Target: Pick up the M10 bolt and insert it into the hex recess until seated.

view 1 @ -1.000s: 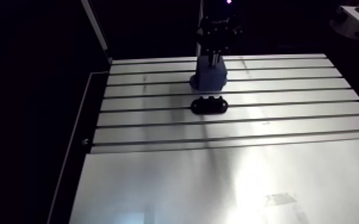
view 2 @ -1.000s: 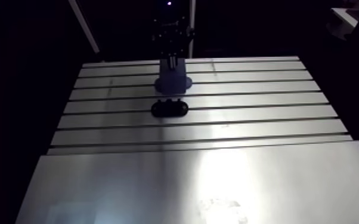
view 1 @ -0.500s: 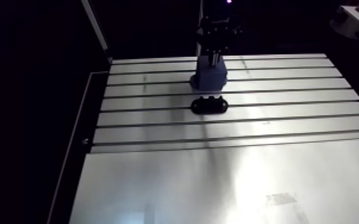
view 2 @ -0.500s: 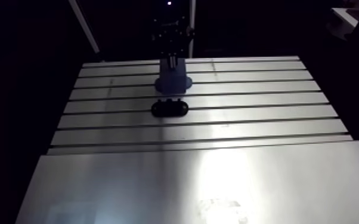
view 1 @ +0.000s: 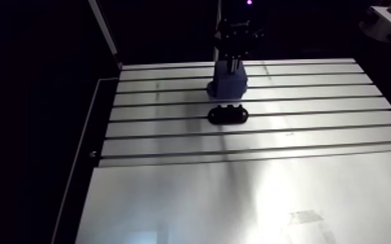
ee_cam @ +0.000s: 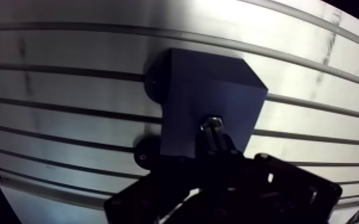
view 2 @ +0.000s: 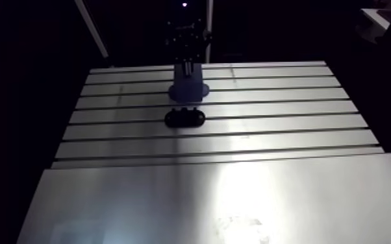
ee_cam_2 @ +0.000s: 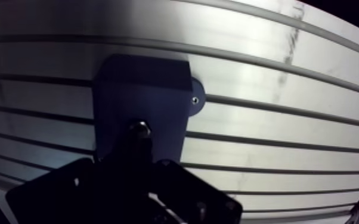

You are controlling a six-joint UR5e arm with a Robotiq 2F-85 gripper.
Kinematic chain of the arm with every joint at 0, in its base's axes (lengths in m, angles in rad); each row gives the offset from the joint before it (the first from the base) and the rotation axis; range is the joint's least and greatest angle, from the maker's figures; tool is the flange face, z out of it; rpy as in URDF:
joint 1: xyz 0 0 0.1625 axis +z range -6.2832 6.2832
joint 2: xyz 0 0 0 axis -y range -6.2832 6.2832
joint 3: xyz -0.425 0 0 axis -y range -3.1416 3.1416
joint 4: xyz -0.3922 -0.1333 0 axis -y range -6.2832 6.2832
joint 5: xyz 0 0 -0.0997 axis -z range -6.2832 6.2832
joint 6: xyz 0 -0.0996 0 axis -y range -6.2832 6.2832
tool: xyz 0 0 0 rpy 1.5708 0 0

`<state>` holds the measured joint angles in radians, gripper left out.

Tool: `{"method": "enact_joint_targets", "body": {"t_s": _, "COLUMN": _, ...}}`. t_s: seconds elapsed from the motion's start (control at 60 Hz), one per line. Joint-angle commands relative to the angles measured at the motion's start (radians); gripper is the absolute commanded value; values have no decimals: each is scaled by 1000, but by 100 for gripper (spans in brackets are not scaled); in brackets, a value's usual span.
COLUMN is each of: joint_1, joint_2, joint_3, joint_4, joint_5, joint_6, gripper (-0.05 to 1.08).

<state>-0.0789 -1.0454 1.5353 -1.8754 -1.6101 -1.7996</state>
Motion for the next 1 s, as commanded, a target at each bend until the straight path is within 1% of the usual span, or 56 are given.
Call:
{"method": "enact_joint_targets", "body": {"t_s": 0.017, "joint_1": -1, "joint_2": 0, "joint_3": 6, "joint_4": 0, "joint_5": -1, "joint_6": -1, "gripper": 103}}
{"method": "enact_joint_targets", "body": {"t_s": 0.333, "joint_1": -1, "joint_2": 0, "joint_3": 6, "joint_4": 0, "joint_5": -1, "joint_6": -2, "gripper": 103}}
{"method": "enact_joint_targets", "body": {"t_s": 0.75, "joint_1": -1, "joint_2": -1, "joint_3": -3, "joint_4": 3, "joint_5": 3, "joint_6": -2, "gripper": 103}}
{"method": "enact_joint_targets", "body": {"t_s": 1.0, "joint_1": 1, "joint_2": -11, "joint_3": -4, "joint_4": 3, "joint_5": 3, "joint_6": -2, "gripper": 103}}
